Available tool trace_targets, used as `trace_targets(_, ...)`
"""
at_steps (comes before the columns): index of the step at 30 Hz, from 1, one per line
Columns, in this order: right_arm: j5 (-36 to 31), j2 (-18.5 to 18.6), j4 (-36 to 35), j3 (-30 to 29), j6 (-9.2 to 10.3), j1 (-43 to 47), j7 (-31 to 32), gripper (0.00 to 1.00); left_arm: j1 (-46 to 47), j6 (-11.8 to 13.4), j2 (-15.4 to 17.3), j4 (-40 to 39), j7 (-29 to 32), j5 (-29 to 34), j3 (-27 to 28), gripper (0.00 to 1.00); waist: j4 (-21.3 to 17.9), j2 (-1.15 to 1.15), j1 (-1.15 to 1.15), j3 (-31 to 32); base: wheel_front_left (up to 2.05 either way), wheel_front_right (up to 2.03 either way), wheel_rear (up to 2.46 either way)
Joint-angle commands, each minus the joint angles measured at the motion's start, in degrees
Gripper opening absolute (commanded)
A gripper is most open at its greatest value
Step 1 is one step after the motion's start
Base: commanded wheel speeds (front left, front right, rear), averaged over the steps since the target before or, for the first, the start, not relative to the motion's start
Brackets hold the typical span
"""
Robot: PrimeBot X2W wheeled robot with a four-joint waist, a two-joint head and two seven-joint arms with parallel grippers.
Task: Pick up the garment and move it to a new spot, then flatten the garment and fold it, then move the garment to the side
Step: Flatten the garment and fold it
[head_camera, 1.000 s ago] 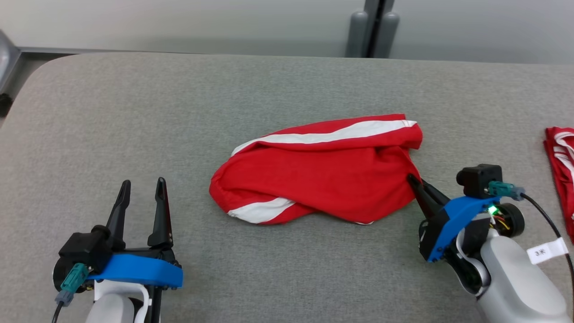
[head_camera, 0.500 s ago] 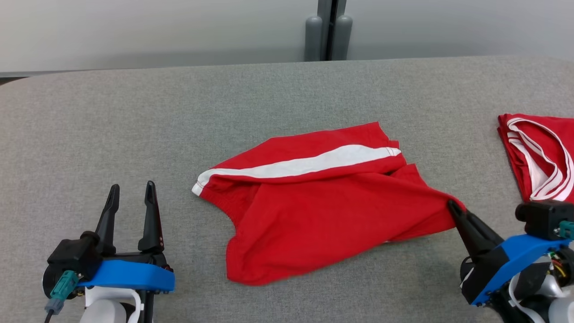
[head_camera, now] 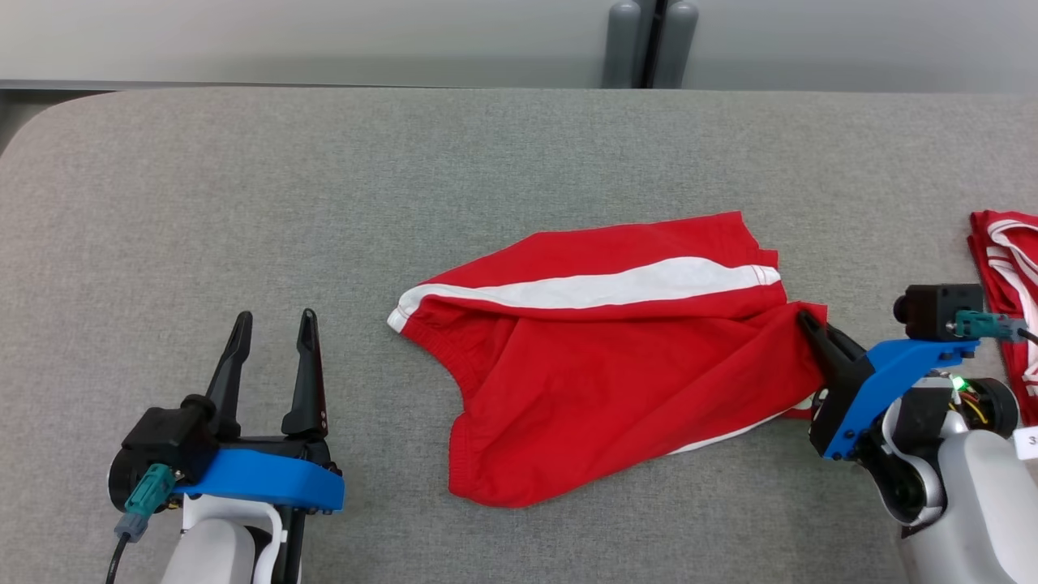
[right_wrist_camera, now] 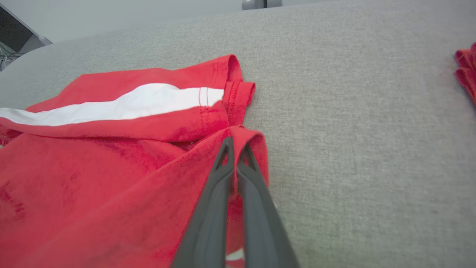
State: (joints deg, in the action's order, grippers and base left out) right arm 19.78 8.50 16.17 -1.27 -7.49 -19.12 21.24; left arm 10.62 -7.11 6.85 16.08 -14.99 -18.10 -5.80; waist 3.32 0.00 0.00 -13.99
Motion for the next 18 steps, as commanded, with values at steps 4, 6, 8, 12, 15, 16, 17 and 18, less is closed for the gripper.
trace_targets(4,0.8,1.91,7.3,2.44,-0.01,-3.99,-4.94,0.0,0.59,-0.42,-0.18,0.54,-0.25,-0.29,-0.27,1.0,0.62,0.0,0.0,0.08,0.0,0.0,0.0)
trace_targets(6,1.26,2.43,11.1,3.85,-0.01,-6.25,-8.14,0.0,0.5,-0.45,-0.2,0.77,-0.25,-0.37,-0.33,1.0,0.61,0.0,0.0,0.22,0.0,0.0,0.0)
trace_targets(8,2.16,2.28,14.54,5.06,-0.02,-8.62,-11.35,0.0,0.63,-0.46,-0.24,0.88,-0.26,-0.33,-0.62,1.0,0.62,0.0,0.0,0.26,0.0,0.0,0.0)
trace_targets(12,2.72,2.0,20.8,7.71,-0.01,-13.31,-17.14,0.0,1.22,-0.45,0.0,0.59,-0.25,0.01,-1.12,1.0,0.56,0.0,0.0,-0.17,0.0,0.0,0.0)
trace_targets(15,3.09,1.67,25.38,10.11,-0.01,-16.54,-20.24,0.0,1.65,-0.45,0.21,0.66,-0.25,0.1,-1.49,1.0,0.73,0.0,0.0,-0.66,0.0,0.0,0.0)
trace_targets(16,3.28,1.71,26.86,10.81,-0.01,-17.4,-21.19,0.0,1.66,-0.45,0.14,0.6,-0.25,0.17,-1.58,1.0,0.8,0.0,0.0,-0.79,0.0,0.0,0.0)
trace_targets(17,3.68,1.62,28.31,11.41,-0.01,-18.13,-22.11,0.0,1.66,-0.46,0.1,0.57,-0.25,0.2,-1.66,1.0,0.84,0.0,0.0,-0.91,0.0,0.0,0.0)
trace_targets(18,4.1,1.53,29.86,11.66,-0.01,-18.82,-22.92,0.0,1.74,-0.46,0.14,0.59,-0.25,0.21,-1.69,1.0,0.85,0.0,0.0,-1.01,0.0,0.0,0.0)
